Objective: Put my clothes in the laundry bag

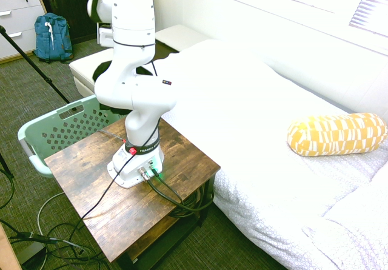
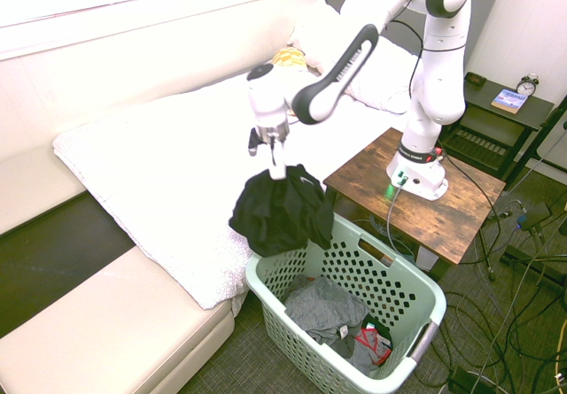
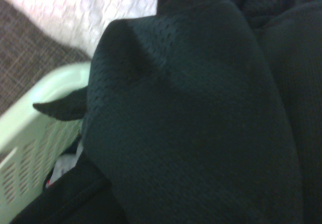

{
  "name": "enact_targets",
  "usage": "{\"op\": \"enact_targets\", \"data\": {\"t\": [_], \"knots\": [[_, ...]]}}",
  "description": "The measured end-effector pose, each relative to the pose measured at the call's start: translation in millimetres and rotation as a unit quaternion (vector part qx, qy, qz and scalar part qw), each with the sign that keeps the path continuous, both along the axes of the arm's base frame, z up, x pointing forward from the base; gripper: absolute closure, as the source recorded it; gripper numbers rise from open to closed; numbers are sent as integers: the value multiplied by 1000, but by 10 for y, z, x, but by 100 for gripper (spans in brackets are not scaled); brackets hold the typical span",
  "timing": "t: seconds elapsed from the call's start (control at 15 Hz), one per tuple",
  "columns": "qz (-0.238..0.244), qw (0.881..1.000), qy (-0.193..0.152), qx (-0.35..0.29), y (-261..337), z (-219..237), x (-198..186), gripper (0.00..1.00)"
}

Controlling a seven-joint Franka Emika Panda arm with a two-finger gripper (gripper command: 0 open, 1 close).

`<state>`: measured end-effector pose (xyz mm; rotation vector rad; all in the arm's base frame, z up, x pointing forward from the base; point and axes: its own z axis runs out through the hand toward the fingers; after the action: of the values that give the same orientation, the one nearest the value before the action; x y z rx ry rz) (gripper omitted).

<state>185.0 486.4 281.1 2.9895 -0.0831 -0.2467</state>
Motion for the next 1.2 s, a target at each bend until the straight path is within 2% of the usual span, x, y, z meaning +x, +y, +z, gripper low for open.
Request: {"op": "enact_targets", "data": {"t": [0.2,0.27,0.4,0.93,1.07,1.2], "knots": [[21,999,3,-25,-285,-537,-1437,100],[24,999,5,-31,-465,-691,-1717,0],[34,999,3,-40,-653,-797,-1933,0],[17,999,3,-33,-643,-745,-1738,0],[7,1000,-2,-27,-606,-671,-1572,0],[-9,999,-20,-23,-527,-535,-1186,0]]}}
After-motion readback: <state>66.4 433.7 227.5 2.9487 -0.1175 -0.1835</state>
